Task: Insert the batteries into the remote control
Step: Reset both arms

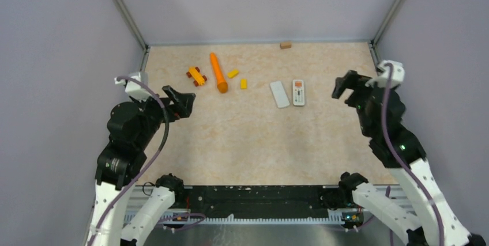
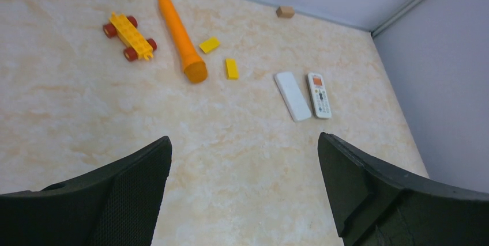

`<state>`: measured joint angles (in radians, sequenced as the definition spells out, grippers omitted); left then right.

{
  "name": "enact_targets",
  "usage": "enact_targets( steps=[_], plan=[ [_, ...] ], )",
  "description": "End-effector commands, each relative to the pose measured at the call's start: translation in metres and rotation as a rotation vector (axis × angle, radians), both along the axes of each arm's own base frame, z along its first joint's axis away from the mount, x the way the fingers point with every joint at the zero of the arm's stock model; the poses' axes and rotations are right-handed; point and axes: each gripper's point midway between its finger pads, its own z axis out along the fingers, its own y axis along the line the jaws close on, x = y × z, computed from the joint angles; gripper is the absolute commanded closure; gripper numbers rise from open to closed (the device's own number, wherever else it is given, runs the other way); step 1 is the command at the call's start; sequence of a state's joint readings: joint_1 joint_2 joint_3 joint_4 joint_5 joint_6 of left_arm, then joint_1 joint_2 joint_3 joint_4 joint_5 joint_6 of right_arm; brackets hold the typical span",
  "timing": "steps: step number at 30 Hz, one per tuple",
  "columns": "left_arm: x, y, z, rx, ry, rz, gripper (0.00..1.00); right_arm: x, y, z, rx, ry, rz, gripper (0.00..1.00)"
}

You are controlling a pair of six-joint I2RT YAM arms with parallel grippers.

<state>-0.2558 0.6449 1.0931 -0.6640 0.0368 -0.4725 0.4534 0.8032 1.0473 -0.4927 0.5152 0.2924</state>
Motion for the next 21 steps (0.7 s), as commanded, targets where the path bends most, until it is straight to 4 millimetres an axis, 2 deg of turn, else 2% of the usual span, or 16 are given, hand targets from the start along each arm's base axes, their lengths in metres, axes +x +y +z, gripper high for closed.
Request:
enact_targets(
  steps=[1, 5, 10, 14, 21],
  plan=[
    [-0.013, 0.026, 0.038, 0.040, -0.129, 0.102, 0.01, -0.049, -0.054, 0.031, 0.011, -0.103, -0.177, 0.07],
    [-0.027, 0.040, 0.052, 0.053, -0.169, 0.152, 0.01, -0.095, -0.093, 0.058, 0.026, -0.233, -0.271, 0.07],
    [-0.038, 0.051, 0.059, 0.078, -0.176, 0.191, 0.01, -0.131, -0.122, 0.071, 0.052, -0.324, -0.347, 0.06],
    [-0.045, 0.053, 0.065, 0.071, -0.199, 0.194, 0.01, -0.141, -0.130, 0.075, 0.064, -0.342, -0.369, 0.06],
    [-0.050, 0.049, 0.071, 0.076, -0.210, 0.161, 0.01, -0.136, -0.126, 0.070, 0.064, -0.326, -0.365, 0.05]
  ],
)
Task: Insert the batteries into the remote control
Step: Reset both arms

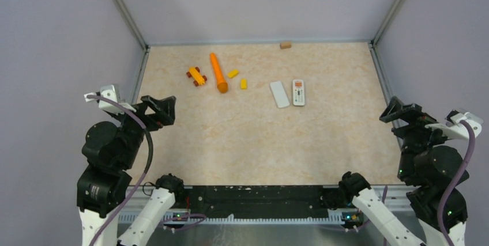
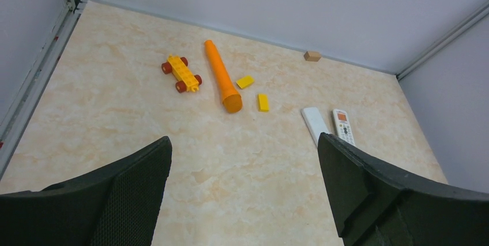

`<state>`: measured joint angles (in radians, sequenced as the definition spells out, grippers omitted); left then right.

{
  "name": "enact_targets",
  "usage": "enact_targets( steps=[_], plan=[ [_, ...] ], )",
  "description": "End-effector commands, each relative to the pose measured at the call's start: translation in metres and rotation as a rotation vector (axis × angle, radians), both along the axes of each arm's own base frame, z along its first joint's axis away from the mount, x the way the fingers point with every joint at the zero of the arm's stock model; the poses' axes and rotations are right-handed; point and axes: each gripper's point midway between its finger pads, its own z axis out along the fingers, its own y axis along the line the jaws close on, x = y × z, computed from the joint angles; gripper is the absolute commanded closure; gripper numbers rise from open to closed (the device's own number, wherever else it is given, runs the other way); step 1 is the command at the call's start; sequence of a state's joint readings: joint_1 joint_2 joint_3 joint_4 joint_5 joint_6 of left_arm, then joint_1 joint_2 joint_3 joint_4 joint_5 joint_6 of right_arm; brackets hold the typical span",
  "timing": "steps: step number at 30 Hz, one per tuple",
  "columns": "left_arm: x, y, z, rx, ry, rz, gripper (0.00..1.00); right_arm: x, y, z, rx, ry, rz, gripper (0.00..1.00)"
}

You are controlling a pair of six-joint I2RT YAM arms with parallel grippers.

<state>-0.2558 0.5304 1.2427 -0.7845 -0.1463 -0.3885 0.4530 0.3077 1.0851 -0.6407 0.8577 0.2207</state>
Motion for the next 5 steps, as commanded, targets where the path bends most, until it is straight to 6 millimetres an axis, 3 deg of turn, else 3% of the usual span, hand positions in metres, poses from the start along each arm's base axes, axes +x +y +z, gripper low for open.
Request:
enact_targets(
  steps=[1, 5],
  plan=[
    [-0.0077, 0.0013, 0.0176, 0.014, -0.048, -0.011, 0.01, 0.0004, -0.0027, 0.0003, -0.006, 0.010, -0.022, 0.05],
    [-0.0078, 0.0007, 0.0158, 0.019, -0.038, -0.016, 0.01, 0.0036, 0.0003, -0.0021, 0.005, 0.009, -0.013, 0.05]
  ],
)
